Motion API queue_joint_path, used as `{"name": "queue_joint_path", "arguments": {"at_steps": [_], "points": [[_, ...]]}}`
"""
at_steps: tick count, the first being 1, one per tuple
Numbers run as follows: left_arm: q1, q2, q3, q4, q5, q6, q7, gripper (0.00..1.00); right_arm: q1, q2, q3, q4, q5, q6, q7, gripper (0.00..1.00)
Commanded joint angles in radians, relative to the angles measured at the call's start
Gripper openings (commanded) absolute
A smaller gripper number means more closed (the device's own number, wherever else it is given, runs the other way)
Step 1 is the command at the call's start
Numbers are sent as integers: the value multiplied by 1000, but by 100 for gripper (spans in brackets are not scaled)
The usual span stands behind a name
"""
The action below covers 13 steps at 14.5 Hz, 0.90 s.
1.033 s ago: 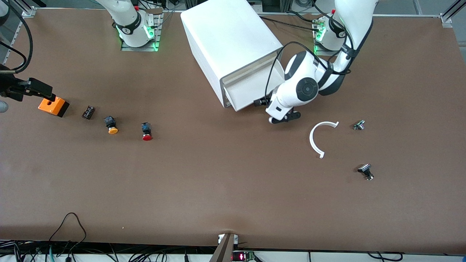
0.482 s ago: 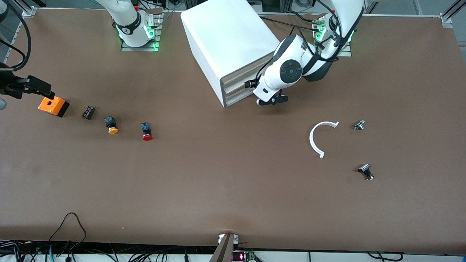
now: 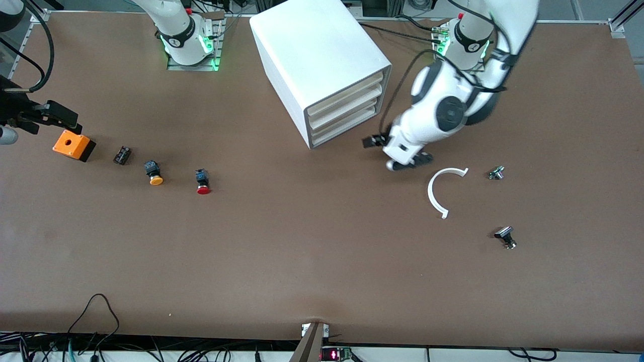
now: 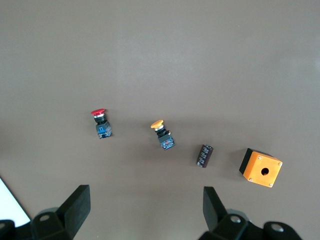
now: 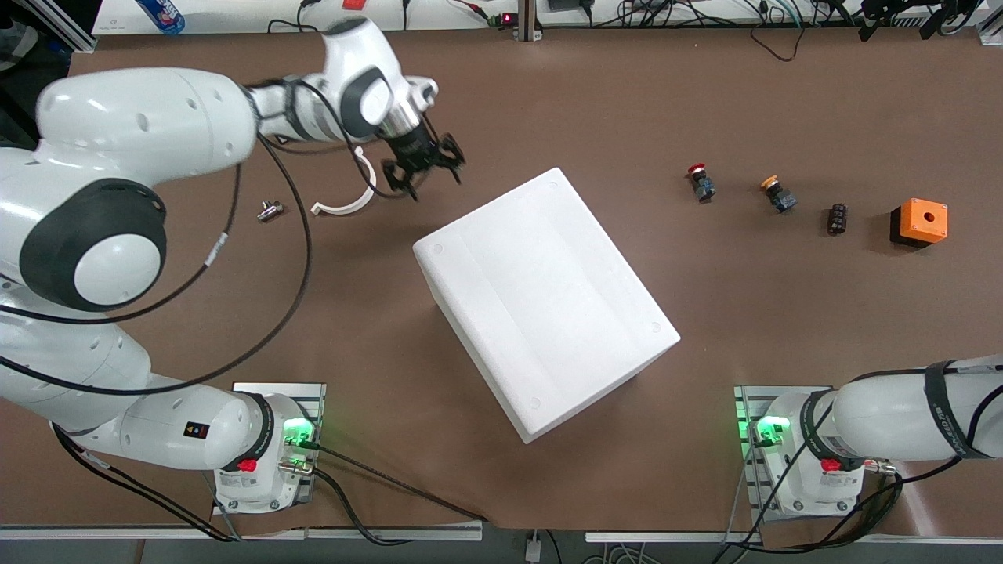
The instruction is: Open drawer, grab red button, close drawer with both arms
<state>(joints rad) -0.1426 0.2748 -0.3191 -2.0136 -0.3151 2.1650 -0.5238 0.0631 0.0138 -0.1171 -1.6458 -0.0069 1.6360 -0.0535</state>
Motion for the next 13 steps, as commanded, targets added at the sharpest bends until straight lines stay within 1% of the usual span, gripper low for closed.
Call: {"name": "queue_joint_path", "arguments": {"at_steps": [1, 4, 7, 8, 9, 10, 11, 13], "points": [[70, -60, 17, 52, 89, -88, 109, 99, -6, -28, 7, -29, 5, -2, 6, 100], [148, -135, 18, 78, 194, -151, 198, 99, -3, -23, 11, -23, 15, 1, 17, 100], [227, -239, 21, 78, 211, -259, 304, 99, 6, -18, 17, -23, 5, 5, 17, 100], [247, -274, 31, 79, 211, -311, 309, 99, 6, -18, 17, -23, 4, 2, 15, 100], [253, -296, 53, 104, 234, -368, 320, 99, 6, -17, 19, -22, 2, 7, 15, 100], [255, -296, 64, 149, 279, -422, 350, 99, 7, -14, 19, -16, -2, 8, 15, 100], [255, -281, 67, 221, 316, -480, 388, 99, 7, -12, 19, -14, -7, 4, 15, 100], [273, -208, 80, 367, 334, -575, 407, 99, 9, -12, 19, -11, -10, 2, 17, 100]]}}
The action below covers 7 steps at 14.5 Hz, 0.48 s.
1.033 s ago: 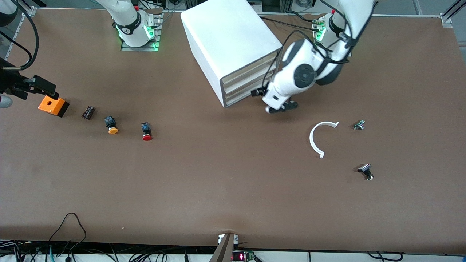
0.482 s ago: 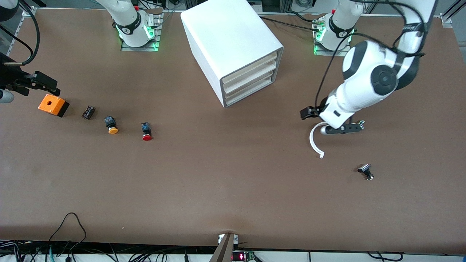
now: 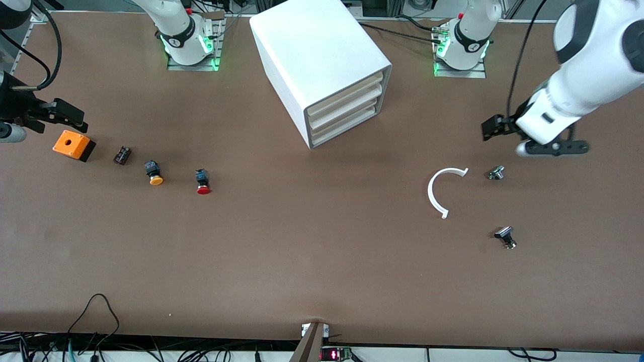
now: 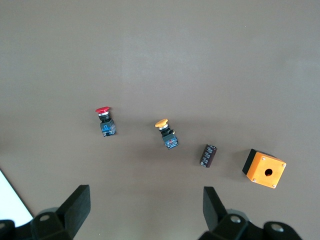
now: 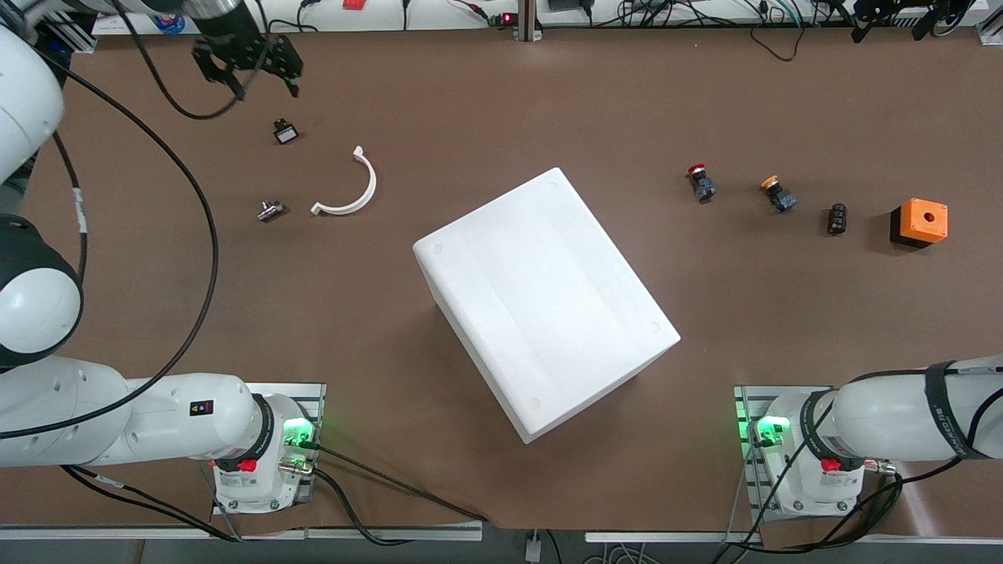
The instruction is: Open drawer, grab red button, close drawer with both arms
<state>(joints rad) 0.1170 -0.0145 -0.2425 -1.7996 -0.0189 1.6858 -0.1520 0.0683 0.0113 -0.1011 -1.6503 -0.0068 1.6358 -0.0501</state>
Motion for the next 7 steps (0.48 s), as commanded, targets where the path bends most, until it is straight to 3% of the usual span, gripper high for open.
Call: {"name": "queue_joint_path", "arguments": {"at_steps": [1, 7], "points": [[16, 97, 3, 190, 48, -122, 40, 99, 2, -8, 3, -5, -9, 2, 13, 100], [84, 97, 0, 201, 51, -66, 97, 99, 2, -7, 9, -2, -15, -7, 9, 100]]}}
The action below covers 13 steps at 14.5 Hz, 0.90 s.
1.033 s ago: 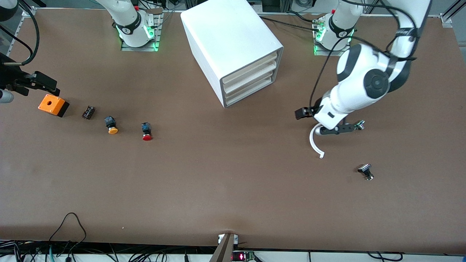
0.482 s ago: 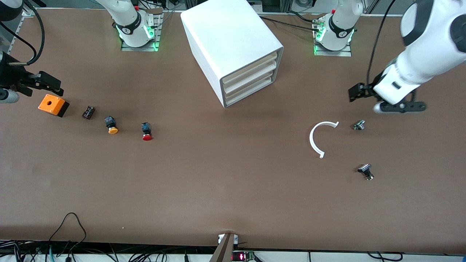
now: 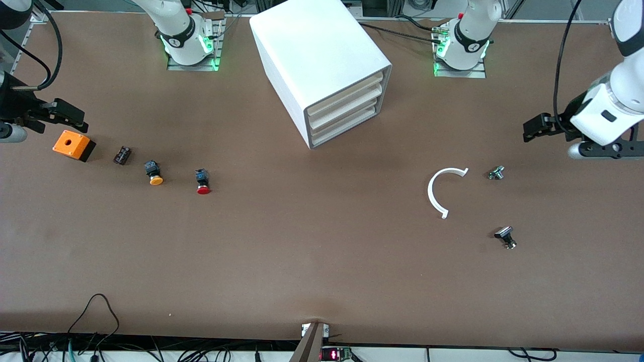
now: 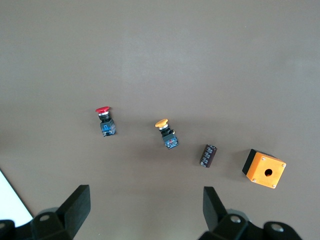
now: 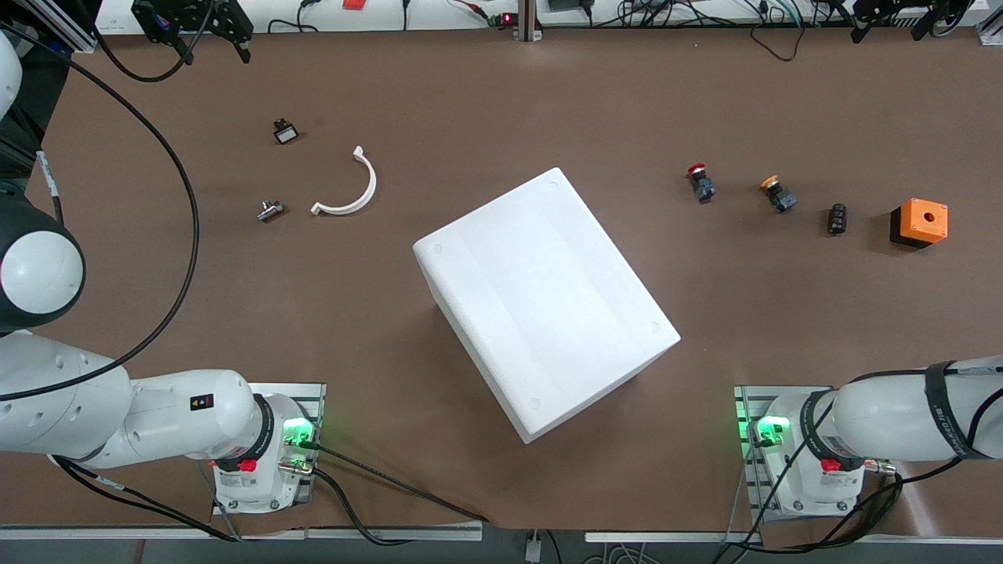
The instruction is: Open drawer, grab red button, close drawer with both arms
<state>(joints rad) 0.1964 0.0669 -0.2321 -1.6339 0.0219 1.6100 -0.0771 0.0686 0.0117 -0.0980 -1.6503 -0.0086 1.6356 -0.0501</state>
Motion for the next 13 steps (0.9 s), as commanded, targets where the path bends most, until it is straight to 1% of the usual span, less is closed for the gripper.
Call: {"name": "queue_joint_path", "arguments": {"at_steps": [1, 3, 5, 8, 9, 13], "points": [[6, 14, -12, 32, 9, 10, 22, 99, 2, -7, 6, -2, -13, -17, 9, 100], [8, 18, -12, 37, 7, 1, 36, 99, 3, -7, 9, -2, -22, -22, 3, 100], [-6, 22, -23, 34, 35, -13, 20, 99, 3, -7, 9, -2, -27, -26, -4, 100], [3, 14, -18, 40, 32, -18, 24, 99, 2, -6, 7, 4, -18, -25, 10, 100], [5, 14, -18, 40, 15, -16, 16, 99, 2, -4, 7, 13, -16, -26, 10, 100], [8, 14, -16, 40, 26, -19, 20, 99, 2, -3, 7, 15, -13, -25, 13, 100]]}}
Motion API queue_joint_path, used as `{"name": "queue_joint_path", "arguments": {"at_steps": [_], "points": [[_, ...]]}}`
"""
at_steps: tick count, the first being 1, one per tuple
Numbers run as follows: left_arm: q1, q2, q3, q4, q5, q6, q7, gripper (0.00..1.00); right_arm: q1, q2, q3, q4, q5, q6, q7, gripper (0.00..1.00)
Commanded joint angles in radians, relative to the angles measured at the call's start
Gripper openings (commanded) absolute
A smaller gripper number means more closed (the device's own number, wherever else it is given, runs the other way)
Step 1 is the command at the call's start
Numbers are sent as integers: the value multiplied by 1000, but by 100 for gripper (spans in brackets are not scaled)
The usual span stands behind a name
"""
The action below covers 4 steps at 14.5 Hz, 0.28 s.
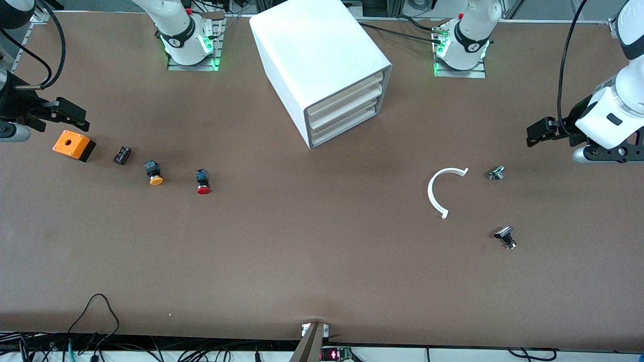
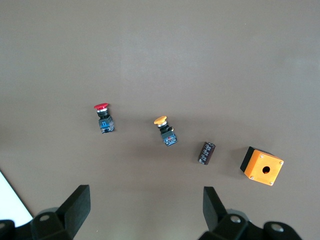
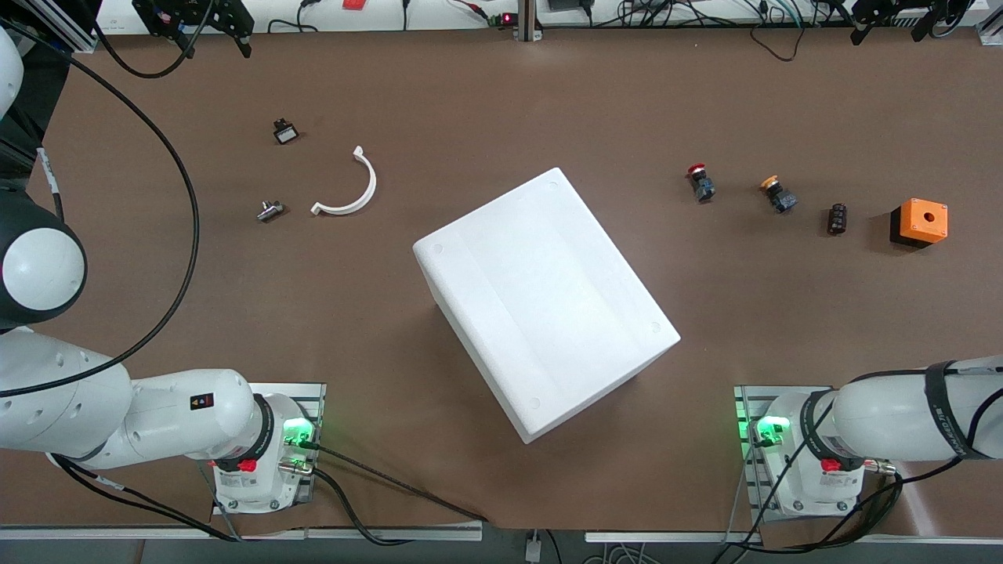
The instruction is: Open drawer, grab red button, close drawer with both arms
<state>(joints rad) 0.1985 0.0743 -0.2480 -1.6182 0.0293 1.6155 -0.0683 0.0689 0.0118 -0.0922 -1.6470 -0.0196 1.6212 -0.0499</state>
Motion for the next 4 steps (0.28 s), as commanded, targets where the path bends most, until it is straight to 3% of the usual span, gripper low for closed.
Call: {"name": "queue_joint_path", "arguments": {"at_steps": [1, 4], "points": [[7, 7, 2, 26, 18, -25, 12, 99, 2, -3, 2, 12, -2, -11, 13, 100], [6, 10, 1, 26, 20, -20, 12, 99, 2, -1, 2, 12, -2, -9, 16, 100]]}}
